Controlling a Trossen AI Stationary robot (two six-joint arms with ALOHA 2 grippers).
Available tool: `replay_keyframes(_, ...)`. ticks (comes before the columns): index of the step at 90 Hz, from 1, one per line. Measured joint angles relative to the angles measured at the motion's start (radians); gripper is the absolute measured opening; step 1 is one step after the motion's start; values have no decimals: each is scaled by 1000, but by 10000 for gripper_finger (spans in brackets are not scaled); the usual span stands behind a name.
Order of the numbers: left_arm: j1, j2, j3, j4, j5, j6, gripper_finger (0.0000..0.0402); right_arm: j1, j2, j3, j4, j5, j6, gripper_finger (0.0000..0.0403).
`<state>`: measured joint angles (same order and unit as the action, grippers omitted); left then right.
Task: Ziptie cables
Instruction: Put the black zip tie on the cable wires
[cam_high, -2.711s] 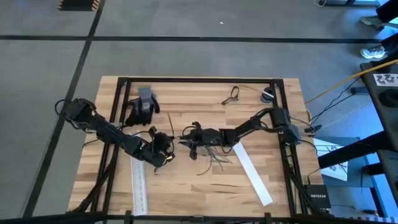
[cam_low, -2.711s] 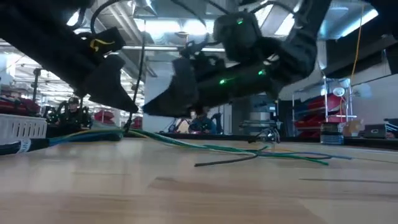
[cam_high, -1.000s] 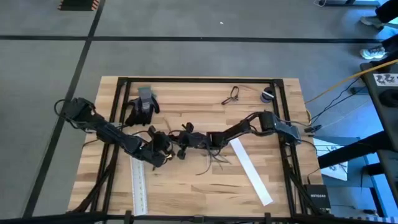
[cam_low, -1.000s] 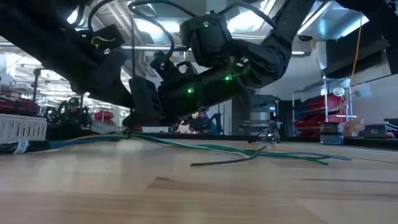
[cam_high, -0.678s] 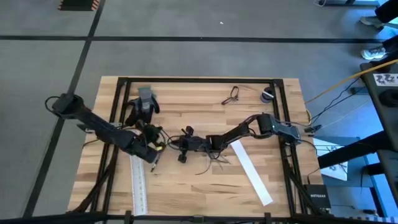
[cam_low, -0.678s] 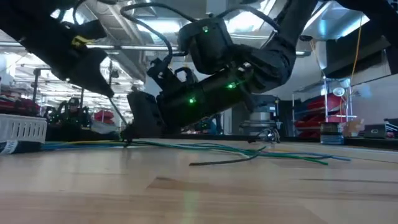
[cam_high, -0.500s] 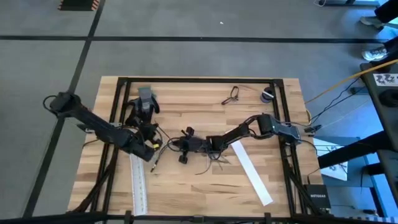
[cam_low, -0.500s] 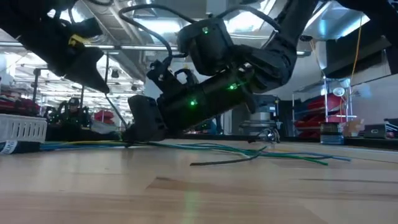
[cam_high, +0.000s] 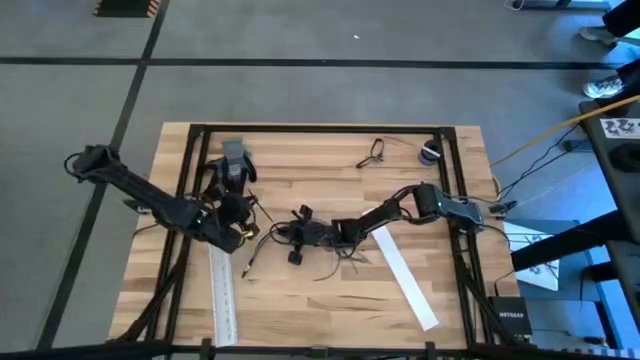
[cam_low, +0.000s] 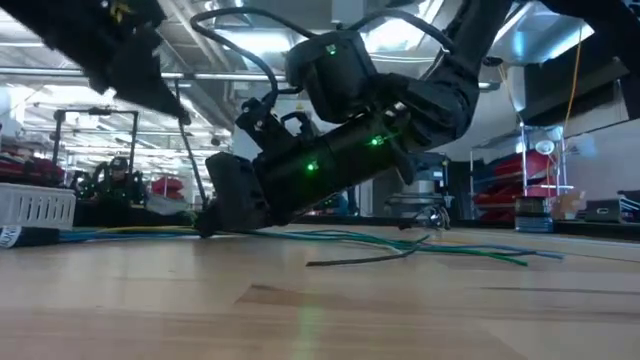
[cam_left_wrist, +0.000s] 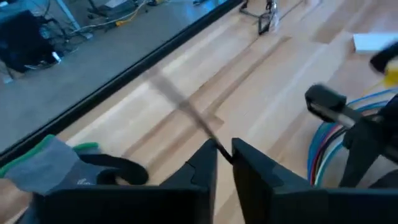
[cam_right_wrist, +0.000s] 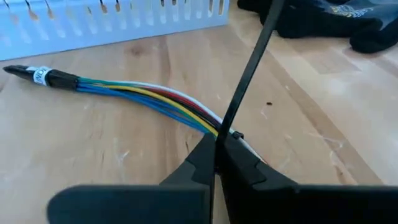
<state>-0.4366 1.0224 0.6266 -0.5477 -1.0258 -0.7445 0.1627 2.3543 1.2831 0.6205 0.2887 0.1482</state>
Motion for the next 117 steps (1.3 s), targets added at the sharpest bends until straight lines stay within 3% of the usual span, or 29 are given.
replay_keyframes(15, -15, -110, 66, 5, 210, 54, 114, 0, 0, 0, 0, 0, 0, 0)
replay_keyframes(28, -61, -130, 31, 16, 366, -62, 127, 0, 0, 0, 3, 1, -14, 0)
replay_keyframes(36, -92, -77, -48, 72, 383, -151, 126, 0, 0, 0, 3, 3, -23, 0)
replay_keyframes(45, -97, 15, -159, 269, 389, -160, 122, 0, 0, 0, 3, 5, -25, 0)
replay_keyframes(58, -58, 173, -265, 624, 389, -33, 120, -1, 0, 0, 4, 5, -26, 0)
replay_keyframes(78, 30, 373, -273, 898, 423, 175, 120, -1, 0, 0, 4, 4, -31, 0)
replay_keyframes(92, 84, 419, -272, 954, 433, 229, 120, -1, 0, 0, 3, 3, -50, 0)
replay_keyframes(107, 130, 420, -272, 958, 536, 274, 119, -1, 0, 0, 3, 3, -50, 0)
replay_keyframes(117, 146, 421, -272, 975, 545, 338, 89, -1, 0, 0, 4, 3, -50, 0)
